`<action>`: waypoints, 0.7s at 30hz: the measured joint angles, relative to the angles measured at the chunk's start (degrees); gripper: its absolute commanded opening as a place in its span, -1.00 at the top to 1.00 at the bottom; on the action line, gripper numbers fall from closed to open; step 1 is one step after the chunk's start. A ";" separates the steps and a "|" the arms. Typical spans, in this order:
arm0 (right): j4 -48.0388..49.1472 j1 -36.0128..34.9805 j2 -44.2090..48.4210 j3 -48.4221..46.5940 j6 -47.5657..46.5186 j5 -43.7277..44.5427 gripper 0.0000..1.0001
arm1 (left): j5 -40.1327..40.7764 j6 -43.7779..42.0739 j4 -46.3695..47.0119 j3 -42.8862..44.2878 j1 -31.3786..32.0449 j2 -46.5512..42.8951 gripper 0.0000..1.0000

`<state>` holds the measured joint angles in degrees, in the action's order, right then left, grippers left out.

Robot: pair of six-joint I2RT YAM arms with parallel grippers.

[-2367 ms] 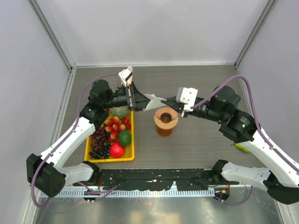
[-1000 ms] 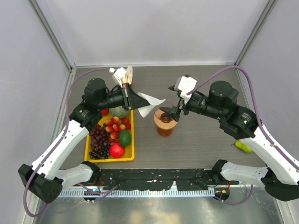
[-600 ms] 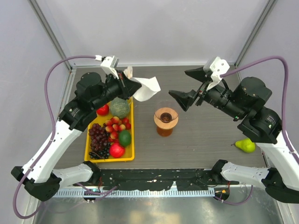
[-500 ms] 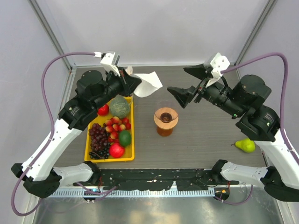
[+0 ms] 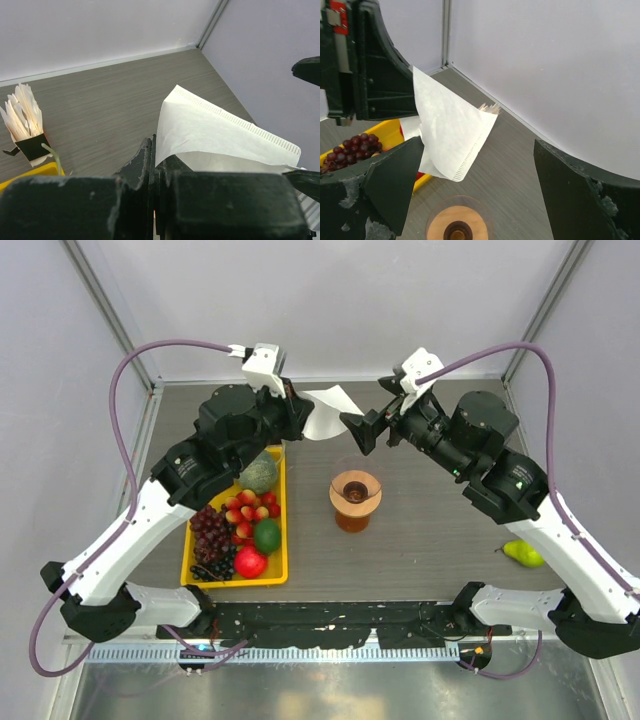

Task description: Place the coffee filter in the dripper

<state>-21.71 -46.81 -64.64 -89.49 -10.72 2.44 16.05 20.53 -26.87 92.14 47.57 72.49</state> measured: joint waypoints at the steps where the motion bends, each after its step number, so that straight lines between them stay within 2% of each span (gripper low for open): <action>1: 0.72 0.00 0.00 0.70 -0.31 0.44 -0.97 | 0.11 0.02 0.07 0.00 0.13 0.00 1.00; 5: 3.30 -0.02 0.00 3.82 -1.86 1.25 -0.98 | 0.26 0.00 0.92 -0.22 0.72 -0.13 1.00; 8: 4.42 -0.02 -0.02 5.66 -3.13 1.20 -0.88 | -0.81 -0.33 3.23 -2.32 1.18 -1.38 1.00; 14: 6.99 -0.02 0.02 6.91 -4.39 1.27 -0.46 | -2.23 -1.55 7.26 -8.24 2.49 -5.44 1.00; 17: 7.76 -0.02 0.02 7.06 -4.17 1.33 -0.45 | -2.21 -1.70 8.63 -8.72 2.99 -5.86 1.00; 19: 8.02 -0.02 0.02 7.13 -3.93 1.31 -0.56 | -2.21 -1.86 9.88 -9.11 3.23 -5.99 1.00; 21: 8.02 -0.02 0.02 7.13 -3.54 1.29 -0.51 | -2.21 -2.40 11.15 -9.55 3.52 -6.03 1.00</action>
<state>-13.69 -46.83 -64.62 -82.37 -14.26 3.73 13.85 18.13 -15.73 82.59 51.09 66.46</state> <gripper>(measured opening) 0.767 0.036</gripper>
